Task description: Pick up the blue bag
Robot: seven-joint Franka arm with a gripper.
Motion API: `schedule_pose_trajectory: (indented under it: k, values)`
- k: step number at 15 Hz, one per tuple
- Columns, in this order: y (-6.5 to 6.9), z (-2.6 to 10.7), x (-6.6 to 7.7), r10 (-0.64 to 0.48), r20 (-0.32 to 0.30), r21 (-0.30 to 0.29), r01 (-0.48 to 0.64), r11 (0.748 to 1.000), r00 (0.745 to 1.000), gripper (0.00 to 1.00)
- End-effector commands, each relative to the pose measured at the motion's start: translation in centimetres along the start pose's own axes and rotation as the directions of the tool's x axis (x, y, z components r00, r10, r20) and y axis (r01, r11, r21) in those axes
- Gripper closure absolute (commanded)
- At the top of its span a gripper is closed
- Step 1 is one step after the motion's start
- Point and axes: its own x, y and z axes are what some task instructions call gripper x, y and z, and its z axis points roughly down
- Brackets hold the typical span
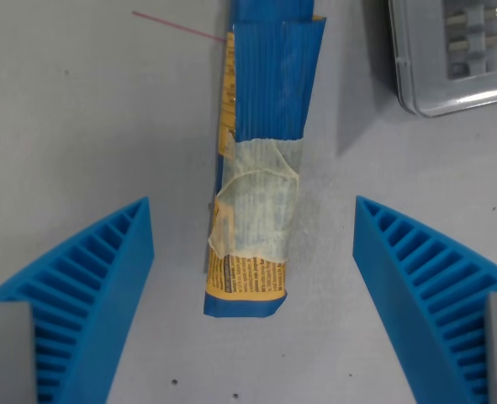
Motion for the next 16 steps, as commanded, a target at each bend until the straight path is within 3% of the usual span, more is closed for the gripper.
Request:
schedule_pose_trajectory:
  k: [1, 7, 8, 16]
  values:
    - [0.2, 1.1, -0.5, -0.02, -0.117, 0.005, 0.021, 1.0, 0.993, 0.0]
    - [0.1, 3.1, -0.3, -0.019, -0.106, 0.009, 0.02, 1.0, 0.994, 0.0]
    - [0.1, 3.5, -0.2, -0.019, -0.105, 0.009, 0.02, 1.0, 0.994, 1.0]
    - [0.1, 3.5, -0.2, -0.019, -0.105, 0.009, 0.02, 1.0, 0.994, 1.0]
